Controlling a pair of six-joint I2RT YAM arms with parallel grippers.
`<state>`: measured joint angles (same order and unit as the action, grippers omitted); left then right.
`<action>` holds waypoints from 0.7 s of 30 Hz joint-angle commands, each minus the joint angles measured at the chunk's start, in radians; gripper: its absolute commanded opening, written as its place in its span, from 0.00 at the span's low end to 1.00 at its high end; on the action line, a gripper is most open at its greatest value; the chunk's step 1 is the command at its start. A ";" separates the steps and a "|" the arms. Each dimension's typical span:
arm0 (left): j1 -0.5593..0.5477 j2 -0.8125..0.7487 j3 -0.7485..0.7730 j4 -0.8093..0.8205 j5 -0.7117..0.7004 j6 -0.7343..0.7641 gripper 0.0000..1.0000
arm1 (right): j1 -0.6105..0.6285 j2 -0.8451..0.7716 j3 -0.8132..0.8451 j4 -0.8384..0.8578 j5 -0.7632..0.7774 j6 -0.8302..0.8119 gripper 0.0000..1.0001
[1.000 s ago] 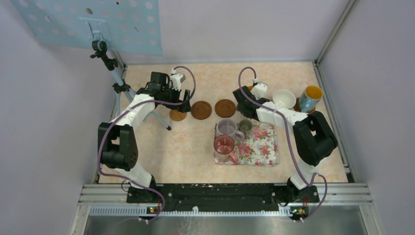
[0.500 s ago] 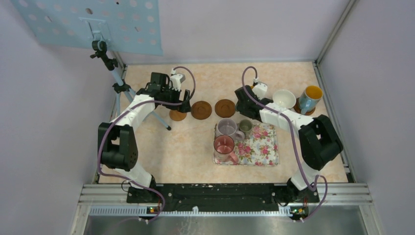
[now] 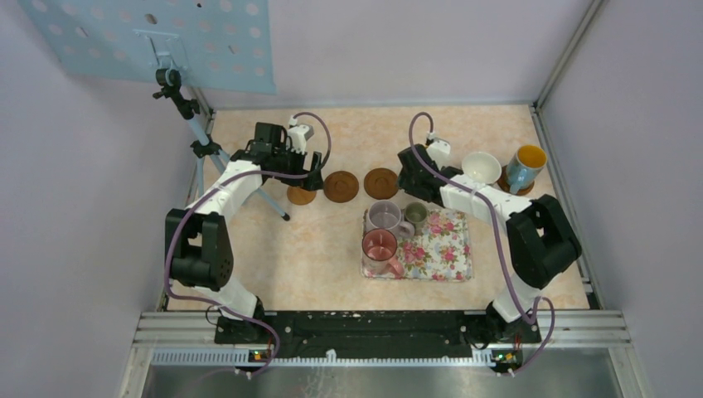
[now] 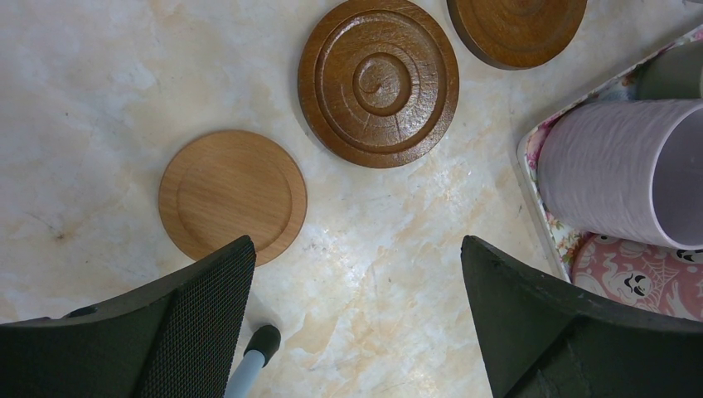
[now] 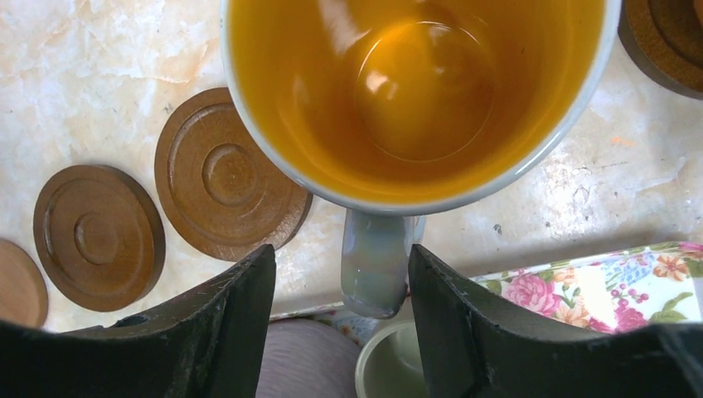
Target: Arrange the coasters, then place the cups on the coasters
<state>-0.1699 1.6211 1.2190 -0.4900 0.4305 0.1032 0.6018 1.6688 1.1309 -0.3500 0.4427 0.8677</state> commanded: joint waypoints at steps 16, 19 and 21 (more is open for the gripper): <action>0.003 -0.043 -0.007 0.025 0.015 0.010 0.99 | 0.015 -0.360 0.001 -0.052 -0.441 -0.844 0.78; 0.003 -0.049 -0.017 0.030 0.013 0.006 0.99 | 0.015 -0.360 0.013 -0.178 -0.641 -0.937 0.62; 0.003 -0.051 -0.022 0.029 0.015 0.004 0.99 | 0.015 -0.407 -0.035 -0.211 -0.778 -0.972 0.58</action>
<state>-0.1699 1.6192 1.2156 -0.4889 0.4332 0.1043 0.6037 1.3098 1.1156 -0.3717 0.0067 0.0868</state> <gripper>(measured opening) 0.987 0.615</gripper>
